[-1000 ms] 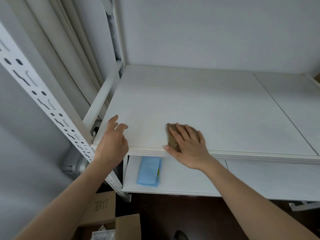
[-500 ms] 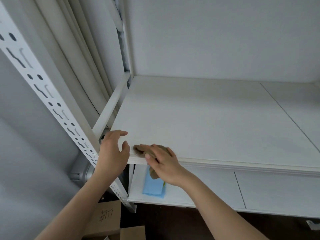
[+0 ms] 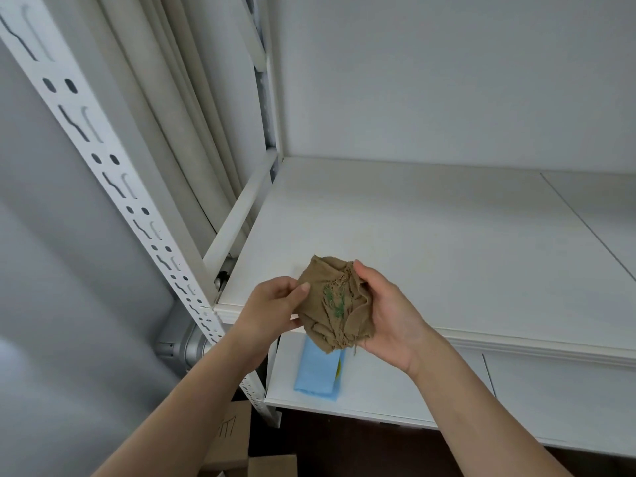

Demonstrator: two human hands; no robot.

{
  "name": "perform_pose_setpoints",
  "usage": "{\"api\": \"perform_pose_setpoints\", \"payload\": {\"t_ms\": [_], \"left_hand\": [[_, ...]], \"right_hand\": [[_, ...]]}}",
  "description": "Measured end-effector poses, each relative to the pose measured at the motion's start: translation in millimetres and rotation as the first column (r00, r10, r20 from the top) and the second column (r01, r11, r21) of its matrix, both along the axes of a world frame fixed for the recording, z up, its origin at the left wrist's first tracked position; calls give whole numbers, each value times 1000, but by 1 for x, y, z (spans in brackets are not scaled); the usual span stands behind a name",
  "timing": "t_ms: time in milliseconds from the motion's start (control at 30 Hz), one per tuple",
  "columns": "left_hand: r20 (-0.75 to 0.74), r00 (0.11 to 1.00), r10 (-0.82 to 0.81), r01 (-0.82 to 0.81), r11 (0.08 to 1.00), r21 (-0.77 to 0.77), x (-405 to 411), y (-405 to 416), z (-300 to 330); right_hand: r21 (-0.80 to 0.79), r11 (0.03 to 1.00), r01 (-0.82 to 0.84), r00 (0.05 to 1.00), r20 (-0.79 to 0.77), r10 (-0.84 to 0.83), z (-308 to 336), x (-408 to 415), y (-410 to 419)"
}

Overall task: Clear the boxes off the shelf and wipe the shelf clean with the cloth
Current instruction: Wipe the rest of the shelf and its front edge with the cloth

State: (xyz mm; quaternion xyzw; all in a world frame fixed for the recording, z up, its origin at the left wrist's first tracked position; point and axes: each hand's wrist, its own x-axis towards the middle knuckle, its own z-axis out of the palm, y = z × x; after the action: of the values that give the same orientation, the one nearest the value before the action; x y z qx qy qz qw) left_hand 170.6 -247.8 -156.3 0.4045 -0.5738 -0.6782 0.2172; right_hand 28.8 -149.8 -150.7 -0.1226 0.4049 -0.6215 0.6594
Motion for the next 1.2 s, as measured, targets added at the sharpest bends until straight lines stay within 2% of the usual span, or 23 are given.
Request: {"api": "perform_pose_setpoints", "payload": {"t_ms": [67,233,367,500,567,667,733,800,867,1000,1100,1200], "left_hand": [[-23,999,26,-25,1000,8,1,-1,3],[-56,998,28,-31,998,-53,0,-1,11],[-105,994,-3,-6,996,-85,-4,2,17],[-157,986,-53,40,996,-80,-6,3,20],[-164,985,-57,43,995,-87,-6,3,21],[-169,985,-21,3,994,-110,-6,2,23],[-165,986,34,-55,991,-124,-5,0,23],[-157,985,75,-100,983,-154,-4,-5,22],[-145,984,102,-129,973,-194,-3,-10,20],[-33,978,204,-206,947,-245,1,-15,18],[-24,988,155,-156,966,-207,5,-18,17],[-134,991,24,-45,987,-157,7,-19,18]], "right_hand": [[23,1000,1,995,-103,1,-2,-6,1],[89,985,147,930,-351,-107,-7,-12,2],[129,986,108,819,-574,-15,-3,-6,-2],[114,993,11,753,-654,67,2,2,-9],[84,996,31,730,-683,35,4,4,-13],[56,991,122,636,-771,-35,6,-1,-16],[18,984,176,632,-768,-99,12,-6,-17],[-43,981,189,697,-697,-165,23,-9,-16],[-124,973,196,724,-651,-229,37,-12,-16],[-253,947,199,705,-635,-318,63,-19,-15],[-320,932,172,687,-639,-346,78,-22,-13],[-383,910,157,695,-612,-377,89,-25,-13]]}}
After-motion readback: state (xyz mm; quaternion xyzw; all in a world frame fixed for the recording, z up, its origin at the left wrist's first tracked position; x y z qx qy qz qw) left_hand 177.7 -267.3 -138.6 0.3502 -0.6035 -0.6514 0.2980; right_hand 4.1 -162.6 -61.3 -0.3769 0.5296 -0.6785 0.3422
